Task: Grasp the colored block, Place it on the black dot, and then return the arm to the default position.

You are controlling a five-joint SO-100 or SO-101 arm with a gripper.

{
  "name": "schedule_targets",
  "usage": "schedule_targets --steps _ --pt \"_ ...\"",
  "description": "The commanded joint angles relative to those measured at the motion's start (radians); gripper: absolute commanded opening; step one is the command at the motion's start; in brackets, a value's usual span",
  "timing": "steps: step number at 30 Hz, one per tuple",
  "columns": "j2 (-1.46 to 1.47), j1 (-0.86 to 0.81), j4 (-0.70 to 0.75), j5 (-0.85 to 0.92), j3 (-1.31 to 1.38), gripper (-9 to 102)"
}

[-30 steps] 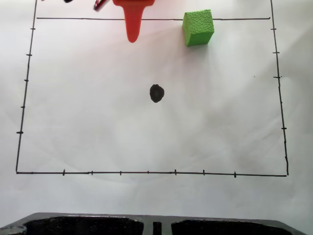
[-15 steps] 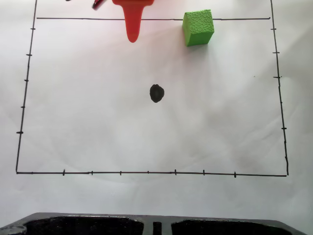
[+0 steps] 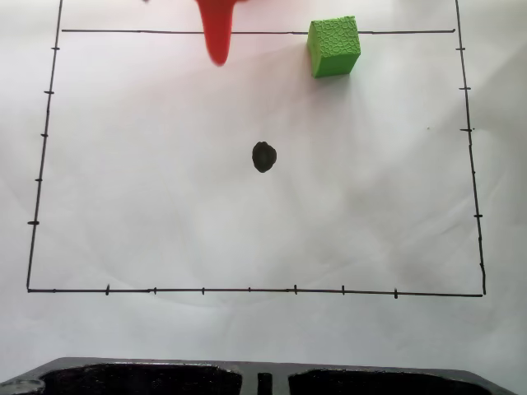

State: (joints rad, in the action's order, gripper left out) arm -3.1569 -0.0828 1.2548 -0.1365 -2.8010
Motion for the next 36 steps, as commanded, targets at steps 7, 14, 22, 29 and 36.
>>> schedule_targets --steps 7,14,22,29,36 --pt "0.325 0.091 0.114 -0.202 0.402 0" --pt "0.580 0.270 0.307 -0.416 0.623 0" --pt "0.767 0.474 0.428 -0.537 0.707 0" --pt "0.851 0.581 0.430 -0.549 0.704 1" --pt "0.936 0.655 0.430 -0.526 0.706 12"
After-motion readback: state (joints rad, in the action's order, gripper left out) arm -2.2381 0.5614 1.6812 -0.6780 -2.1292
